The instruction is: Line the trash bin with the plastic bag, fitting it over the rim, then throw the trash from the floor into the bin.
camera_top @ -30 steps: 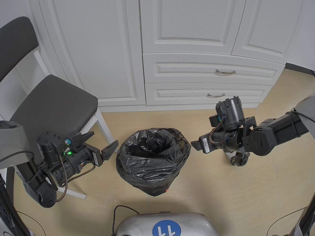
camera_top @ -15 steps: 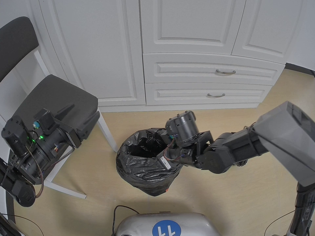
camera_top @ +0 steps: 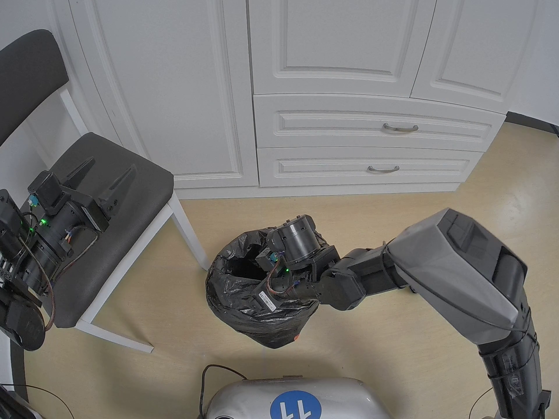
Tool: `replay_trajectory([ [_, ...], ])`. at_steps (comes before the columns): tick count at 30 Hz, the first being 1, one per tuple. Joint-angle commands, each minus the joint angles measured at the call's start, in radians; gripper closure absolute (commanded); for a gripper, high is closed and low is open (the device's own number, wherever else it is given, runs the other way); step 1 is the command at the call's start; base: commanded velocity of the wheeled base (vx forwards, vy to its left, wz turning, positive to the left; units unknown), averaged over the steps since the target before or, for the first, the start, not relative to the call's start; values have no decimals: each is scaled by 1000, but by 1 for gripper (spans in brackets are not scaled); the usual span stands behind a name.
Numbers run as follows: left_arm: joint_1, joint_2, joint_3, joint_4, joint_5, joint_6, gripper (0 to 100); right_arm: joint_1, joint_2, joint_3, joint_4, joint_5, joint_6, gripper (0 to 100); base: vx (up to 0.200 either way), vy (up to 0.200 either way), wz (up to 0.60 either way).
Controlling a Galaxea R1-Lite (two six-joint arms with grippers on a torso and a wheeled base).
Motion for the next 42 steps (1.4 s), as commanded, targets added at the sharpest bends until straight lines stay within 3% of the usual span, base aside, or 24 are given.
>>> replay_trajectory([
  [1,25,21,-13,-1,-6,-3,0,-28,90,-44,5,7,9,0,0,0,0],
  [7,25,38,-18,-1,-7,-3,0,-40,115,-70,3,7,27,0,0,0,0],
  [10,25,40,-19,-1,-7,-9,0,-34,124,-87,3,7,93,0,0,0,0],
  [11,25,40,-19,-1,-7,-9,0,-34,127,-93,3,7,99,100,0,0,0],
  [20,27,40,-18,-1,-7,-9,0,-20,66,-39,3,7,130,100,0,0,0],
  [31,34,30,-19,-1,-7,-19,0,77,-80,191,-6,2,125,100,0,0,0],
  [42,34,38,-21,-1,-9,-52,0,137,-26,254,-17,-2,128,100,0,0,0],
])
